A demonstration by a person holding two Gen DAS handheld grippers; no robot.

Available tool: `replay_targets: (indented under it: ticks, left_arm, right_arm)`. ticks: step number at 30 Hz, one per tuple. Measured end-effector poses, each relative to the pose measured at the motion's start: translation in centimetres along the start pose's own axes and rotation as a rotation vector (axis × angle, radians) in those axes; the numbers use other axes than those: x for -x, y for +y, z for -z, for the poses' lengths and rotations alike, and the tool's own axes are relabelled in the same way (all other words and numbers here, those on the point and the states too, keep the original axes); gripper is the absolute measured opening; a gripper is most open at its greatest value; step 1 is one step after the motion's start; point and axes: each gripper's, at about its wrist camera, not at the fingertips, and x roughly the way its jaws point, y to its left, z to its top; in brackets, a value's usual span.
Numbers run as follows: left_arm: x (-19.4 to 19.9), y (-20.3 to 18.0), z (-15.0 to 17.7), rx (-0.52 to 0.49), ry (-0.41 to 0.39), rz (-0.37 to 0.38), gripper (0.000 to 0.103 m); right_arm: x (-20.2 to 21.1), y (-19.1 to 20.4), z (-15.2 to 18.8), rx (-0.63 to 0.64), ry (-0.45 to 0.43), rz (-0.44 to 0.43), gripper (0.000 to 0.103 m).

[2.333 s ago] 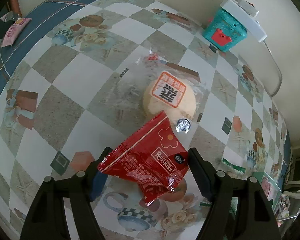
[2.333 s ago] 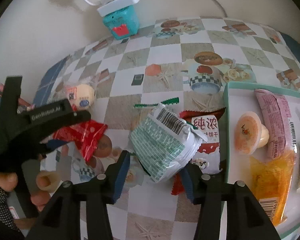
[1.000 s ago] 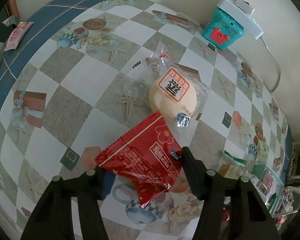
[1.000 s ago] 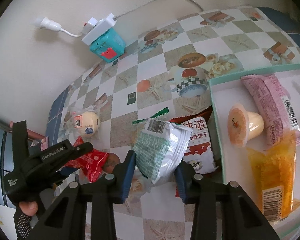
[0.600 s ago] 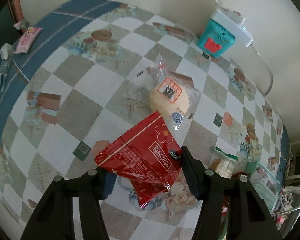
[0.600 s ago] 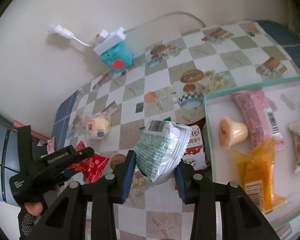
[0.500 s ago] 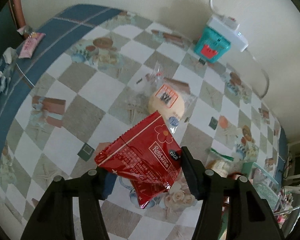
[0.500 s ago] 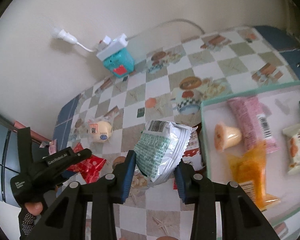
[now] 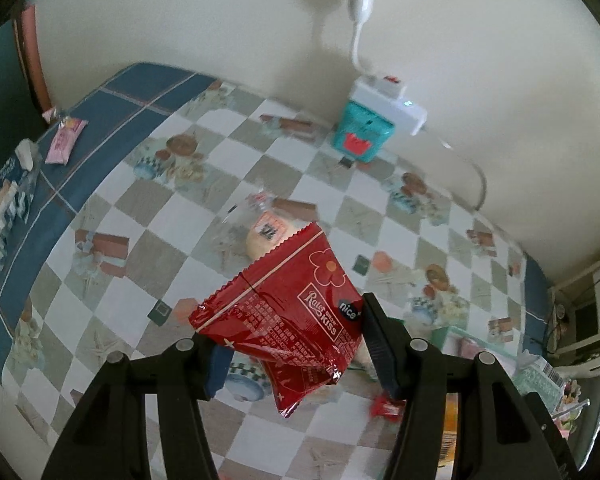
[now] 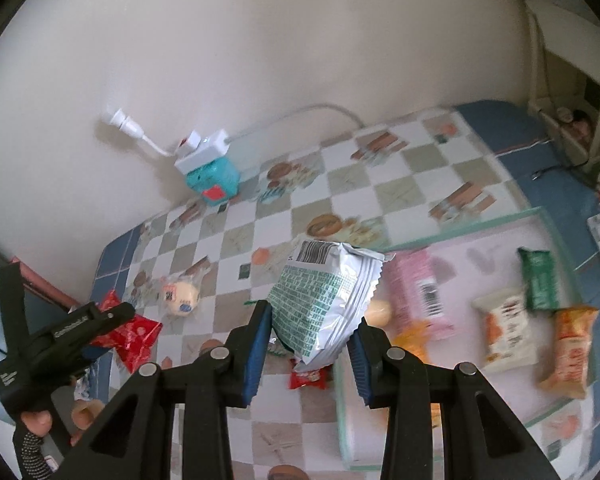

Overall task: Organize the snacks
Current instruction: 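Lift and carry the green-striped and red packets over the tray with both tools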

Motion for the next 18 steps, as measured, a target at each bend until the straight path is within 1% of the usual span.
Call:
replay_targets:
  ticks: [4,8,12,18]
  left_arm:
    - [1.5,-2.0,0.4,-0.029,-0.031,0.023,0.061]
    - [2.6,-4.1,0.9,-0.072,-0.057,0.02,0.061]
    - [2.9,-7.2,2.0,-0.152,-0.068,-0.003,0.061]
    - [2.7,-12.3,4.4,-0.275,-0.054,0.022,0.061]
  right_arm:
    - [1.7,-1.7,-0.8,-0.016,-0.033,0.036,0.039]
    - [3.2,-4.0,-1.5,-0.05,-0.06,0.063,0.039]
    - [4.6,-6.5,-2.0,-0.076,-0.087,0.082,0.039]
    - [6.0,-10.6,-2.6,-0.13,-0.114,0.136,0.039]
